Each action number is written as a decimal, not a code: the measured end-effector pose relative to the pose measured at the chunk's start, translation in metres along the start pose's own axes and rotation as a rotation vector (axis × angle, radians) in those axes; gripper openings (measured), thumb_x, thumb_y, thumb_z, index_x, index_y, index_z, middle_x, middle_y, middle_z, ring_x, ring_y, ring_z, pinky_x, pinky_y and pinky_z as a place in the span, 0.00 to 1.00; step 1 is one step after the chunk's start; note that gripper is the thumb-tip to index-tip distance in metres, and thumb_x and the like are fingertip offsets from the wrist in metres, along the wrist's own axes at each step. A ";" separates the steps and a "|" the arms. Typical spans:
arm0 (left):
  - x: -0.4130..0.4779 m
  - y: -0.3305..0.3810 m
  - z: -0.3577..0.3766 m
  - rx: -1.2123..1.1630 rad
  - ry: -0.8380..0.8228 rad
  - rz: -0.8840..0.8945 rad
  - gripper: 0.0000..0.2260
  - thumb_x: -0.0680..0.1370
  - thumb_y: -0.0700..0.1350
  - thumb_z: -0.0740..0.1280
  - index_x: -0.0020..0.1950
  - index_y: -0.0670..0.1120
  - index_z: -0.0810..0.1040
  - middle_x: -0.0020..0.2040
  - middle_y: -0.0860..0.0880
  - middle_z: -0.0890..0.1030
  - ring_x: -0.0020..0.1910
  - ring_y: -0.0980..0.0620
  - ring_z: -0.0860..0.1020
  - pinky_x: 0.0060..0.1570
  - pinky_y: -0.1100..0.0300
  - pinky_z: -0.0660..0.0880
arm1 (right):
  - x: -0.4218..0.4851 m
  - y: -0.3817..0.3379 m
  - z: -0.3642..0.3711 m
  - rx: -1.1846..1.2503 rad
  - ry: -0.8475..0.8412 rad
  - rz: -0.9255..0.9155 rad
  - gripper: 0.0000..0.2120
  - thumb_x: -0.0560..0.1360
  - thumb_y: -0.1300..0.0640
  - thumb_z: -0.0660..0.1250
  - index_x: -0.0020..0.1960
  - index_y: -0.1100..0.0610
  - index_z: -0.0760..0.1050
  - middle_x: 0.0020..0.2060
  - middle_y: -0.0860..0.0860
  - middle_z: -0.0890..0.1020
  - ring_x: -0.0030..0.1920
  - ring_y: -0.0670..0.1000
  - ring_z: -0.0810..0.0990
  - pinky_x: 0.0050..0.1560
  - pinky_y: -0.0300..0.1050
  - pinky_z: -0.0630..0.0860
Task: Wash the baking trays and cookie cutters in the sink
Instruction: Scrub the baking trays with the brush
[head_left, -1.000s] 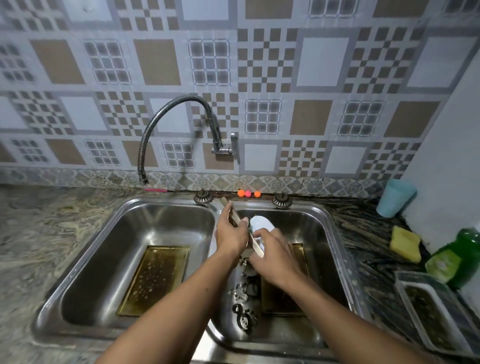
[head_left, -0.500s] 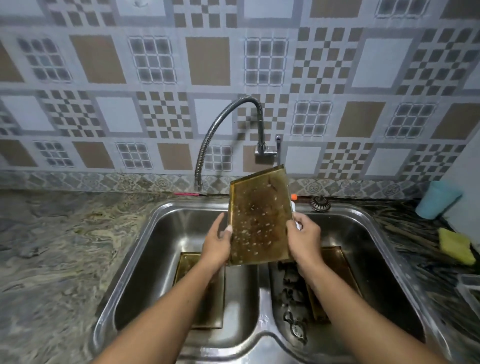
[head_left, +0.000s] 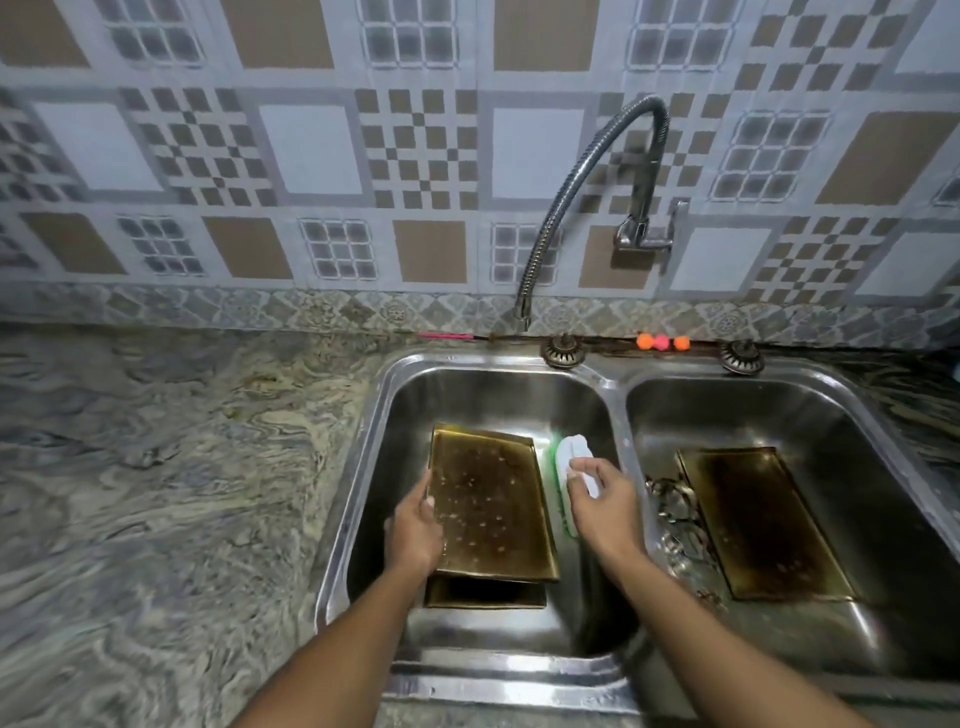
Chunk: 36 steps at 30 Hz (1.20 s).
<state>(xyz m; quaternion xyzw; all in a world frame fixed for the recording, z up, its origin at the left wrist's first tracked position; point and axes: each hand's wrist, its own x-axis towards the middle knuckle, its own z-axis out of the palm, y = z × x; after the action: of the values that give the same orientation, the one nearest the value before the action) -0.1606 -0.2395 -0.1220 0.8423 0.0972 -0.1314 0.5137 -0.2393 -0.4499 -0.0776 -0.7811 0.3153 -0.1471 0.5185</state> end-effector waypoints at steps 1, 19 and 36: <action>-0.001 -0.006 0.004 0.004 -0.025 -0.018 0.21 0.85 0.40 0.58 0.76 0.57 0.70 0.59 0.53 0.80 0.44 0.60 0.77 0.36 0.75 0.72 | -0.001 0.003 0.001 -0.013 -0.014 0.004 0.07 0.78 0.58 0.66 0.54 0.51 0.81 0.57 0.48 0.82 0.60 0.49 0.78 0.62 0.45 0.74; -0.002 0.035 0.057 0.209 -0.129 0.034 0.25 0.83 0.46 0.63 0.80 0.52 0.62 0.73 0.46 0.72 0.72 0.42 0.71 0.71 0.49 0.69 | 0.014 -0.009 -0.058 0.056 0.052 0.000 0.11 0.77 0.63 0.66 0.48 0.49 0.82 0.49 0.46 0.80 0.49 0.48 0.79 0.48 0.41 0.81; -0.136 0.151 0.321 0.089 -0.394 0.187 0.13 0.81 0.43 0.66 0.65 0.48 0.76 0.55 0.48 0.83 0.48 0.53 0.80 0.43 0.65 0.75 | 0.089 0.115 -0.299 0.012 0.171 0.099 0.12 0.75 0.65 0.66 0.44 0.49 0.81 0.50 0.47 0.84 0.55 0.51 0.80 0.57 0.47 0.77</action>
<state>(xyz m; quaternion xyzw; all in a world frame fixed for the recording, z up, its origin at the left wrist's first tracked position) -0.2836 -0.5976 -0.0916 0.8277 -0.0895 -0.2492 0.4948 -0.3774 -0.7516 -0.0644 -0.7460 0.3957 -0.1897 0.5009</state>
